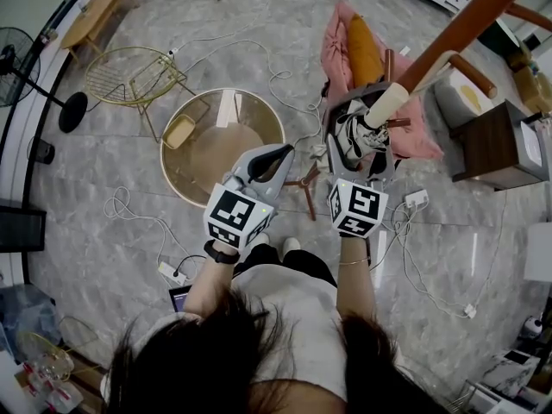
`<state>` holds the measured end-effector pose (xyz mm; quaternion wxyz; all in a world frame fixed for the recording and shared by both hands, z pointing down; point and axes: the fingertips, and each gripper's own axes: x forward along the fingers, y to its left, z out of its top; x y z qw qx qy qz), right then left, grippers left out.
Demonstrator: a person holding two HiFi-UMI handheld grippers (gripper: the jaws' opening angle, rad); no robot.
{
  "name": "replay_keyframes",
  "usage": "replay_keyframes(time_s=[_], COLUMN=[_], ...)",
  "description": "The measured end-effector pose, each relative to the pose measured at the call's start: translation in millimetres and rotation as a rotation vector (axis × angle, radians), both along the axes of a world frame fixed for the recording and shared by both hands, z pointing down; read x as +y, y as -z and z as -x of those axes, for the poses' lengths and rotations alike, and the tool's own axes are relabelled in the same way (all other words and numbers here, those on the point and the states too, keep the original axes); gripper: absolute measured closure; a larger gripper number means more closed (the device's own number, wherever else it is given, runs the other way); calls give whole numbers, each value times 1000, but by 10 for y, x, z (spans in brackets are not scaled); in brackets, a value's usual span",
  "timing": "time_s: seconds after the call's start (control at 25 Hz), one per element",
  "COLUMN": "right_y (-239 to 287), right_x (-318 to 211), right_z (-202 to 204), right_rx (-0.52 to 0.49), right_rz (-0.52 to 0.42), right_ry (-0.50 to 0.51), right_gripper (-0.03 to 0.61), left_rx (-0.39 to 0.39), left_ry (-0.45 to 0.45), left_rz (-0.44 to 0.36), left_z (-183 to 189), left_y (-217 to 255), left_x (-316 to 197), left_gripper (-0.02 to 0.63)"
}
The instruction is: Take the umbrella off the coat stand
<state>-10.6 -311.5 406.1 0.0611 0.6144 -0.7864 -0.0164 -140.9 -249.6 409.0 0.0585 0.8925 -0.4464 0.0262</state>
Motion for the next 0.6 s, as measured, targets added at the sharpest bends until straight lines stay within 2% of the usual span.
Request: replay_keyframes(time_s=[0.2,0.36,0.6], right_y=[-18,-109,-163], right_x=[-78,-127,-203], right_z=[25,57,57], right_rx=[30,138,111], right_rz=[-24,-19,4], right_ry=[-7,-11,-3], right_gripper=[156,156,158], left_rx=[4,7,7], left_ry=[14,21,29], left_rz=[10,23,26], left_z=[68,92,147], left_y=[-47,-91,-119], left_x=[12,35,29], left_gripper=[555,555,555])
